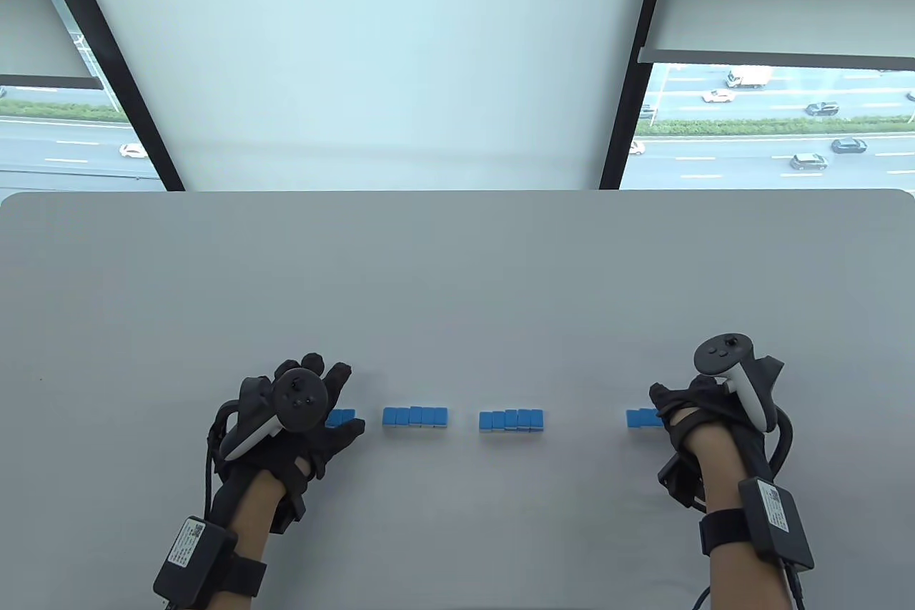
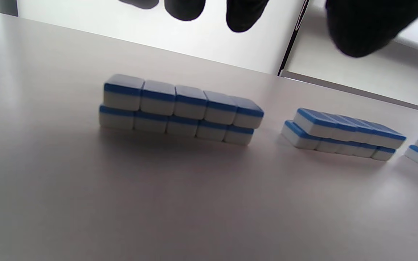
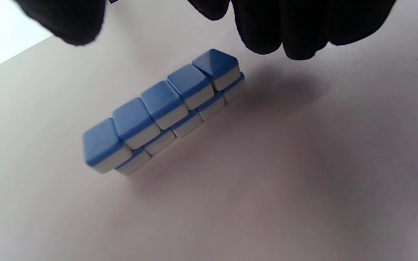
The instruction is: Build mahjong tile wall
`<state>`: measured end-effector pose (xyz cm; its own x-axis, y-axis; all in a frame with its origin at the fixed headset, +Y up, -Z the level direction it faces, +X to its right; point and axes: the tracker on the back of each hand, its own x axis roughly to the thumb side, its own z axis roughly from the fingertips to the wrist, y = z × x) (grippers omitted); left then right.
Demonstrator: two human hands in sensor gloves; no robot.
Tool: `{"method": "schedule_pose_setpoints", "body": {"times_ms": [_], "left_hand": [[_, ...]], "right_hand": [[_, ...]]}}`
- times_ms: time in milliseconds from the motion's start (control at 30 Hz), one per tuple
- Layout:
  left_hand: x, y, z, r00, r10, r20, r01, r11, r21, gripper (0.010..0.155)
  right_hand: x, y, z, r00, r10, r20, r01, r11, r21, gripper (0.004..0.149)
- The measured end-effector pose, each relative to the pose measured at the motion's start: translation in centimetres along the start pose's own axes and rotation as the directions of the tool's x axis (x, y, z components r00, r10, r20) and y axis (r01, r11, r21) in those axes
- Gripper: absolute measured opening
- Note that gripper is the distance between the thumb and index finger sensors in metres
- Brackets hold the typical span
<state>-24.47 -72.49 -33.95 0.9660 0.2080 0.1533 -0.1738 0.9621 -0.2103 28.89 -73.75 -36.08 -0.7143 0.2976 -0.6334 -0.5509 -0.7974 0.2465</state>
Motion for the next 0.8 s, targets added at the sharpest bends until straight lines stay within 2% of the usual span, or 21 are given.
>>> {"method": "schedule_pose_setpoints", "body": {"times_ms": [233,400,800], "left_hand": [[0.1,0.1,0.1,1.0,0.006,0.006,-0.006,1.0,0.0,0.086],[0.1,0.1,0.1,1.0,0.013,0.01,-0.012,1.0,-0.003,0.086],[0.2,-0.1,0.1,1.0,0.011,0.018,-0.011,1.0,-0.01,0.085]], "right_hand": [[0.6,0.9,-0.2,0.998,0.036,-0.044,-0.033,0.998,0.061,0.101],[1.3,1.9,0.1,0.996,0.081,-0.048,-0.078,0.995,0.064,0.11],[3.0,3.7,0.7,0.974,0.214,-0.075,-0.214,0.977,0.009,0.114]]}}
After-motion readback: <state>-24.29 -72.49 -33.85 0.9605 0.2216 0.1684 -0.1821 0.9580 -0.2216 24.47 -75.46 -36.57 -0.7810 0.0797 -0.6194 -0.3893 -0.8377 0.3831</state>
